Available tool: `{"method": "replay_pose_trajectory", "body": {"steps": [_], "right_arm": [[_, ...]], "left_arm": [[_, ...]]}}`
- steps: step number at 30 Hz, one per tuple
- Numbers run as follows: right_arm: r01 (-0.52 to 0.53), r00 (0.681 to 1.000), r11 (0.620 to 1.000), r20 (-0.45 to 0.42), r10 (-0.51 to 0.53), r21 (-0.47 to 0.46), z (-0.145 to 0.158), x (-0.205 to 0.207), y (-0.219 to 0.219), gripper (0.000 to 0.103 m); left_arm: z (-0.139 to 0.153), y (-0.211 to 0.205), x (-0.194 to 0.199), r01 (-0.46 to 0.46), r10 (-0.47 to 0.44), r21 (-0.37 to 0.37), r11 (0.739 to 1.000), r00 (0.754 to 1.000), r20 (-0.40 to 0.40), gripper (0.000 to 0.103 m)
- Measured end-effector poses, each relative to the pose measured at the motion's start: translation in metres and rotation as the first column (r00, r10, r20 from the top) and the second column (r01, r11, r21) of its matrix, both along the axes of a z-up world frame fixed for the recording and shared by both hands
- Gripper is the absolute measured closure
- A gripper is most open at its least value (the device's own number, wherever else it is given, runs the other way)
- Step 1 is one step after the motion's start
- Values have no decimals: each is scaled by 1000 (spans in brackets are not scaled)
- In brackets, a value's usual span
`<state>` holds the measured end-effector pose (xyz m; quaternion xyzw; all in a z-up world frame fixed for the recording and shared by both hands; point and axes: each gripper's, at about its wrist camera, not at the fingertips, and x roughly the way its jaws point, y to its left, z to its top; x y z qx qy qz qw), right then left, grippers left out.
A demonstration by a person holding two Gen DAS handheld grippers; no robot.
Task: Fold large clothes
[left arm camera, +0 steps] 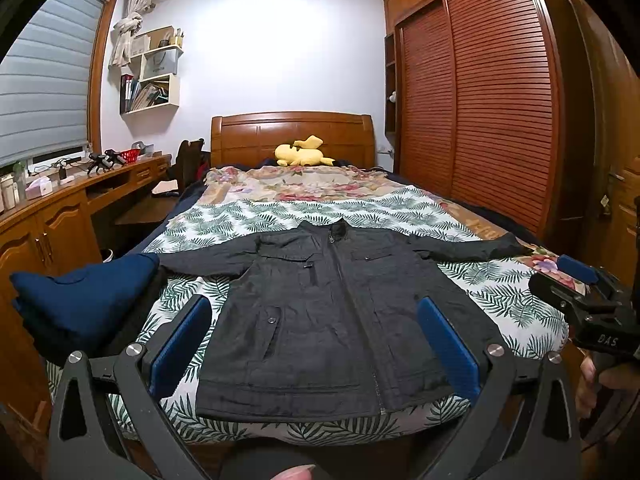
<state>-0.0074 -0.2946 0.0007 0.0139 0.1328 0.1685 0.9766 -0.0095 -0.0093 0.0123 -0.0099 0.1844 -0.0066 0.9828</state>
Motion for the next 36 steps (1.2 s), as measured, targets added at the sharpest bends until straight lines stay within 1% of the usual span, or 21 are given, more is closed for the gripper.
{"method": "replay_pose_trajectory", "body": {"steps": [20, 36], "right_arm": [[0, 1000, 1000, 6, 0, -3, -1, 1, 1, 0], [1, 1000, 1000, 0, -1, -3, -1, 1, 0, 0]], "left_arm": [[3, -1, -2, -1, 1, 2, 1000, 1000, 4, 0], [-2, 5, 2, -9, 8, -8, 1000, 1000, -9, 0]]}}
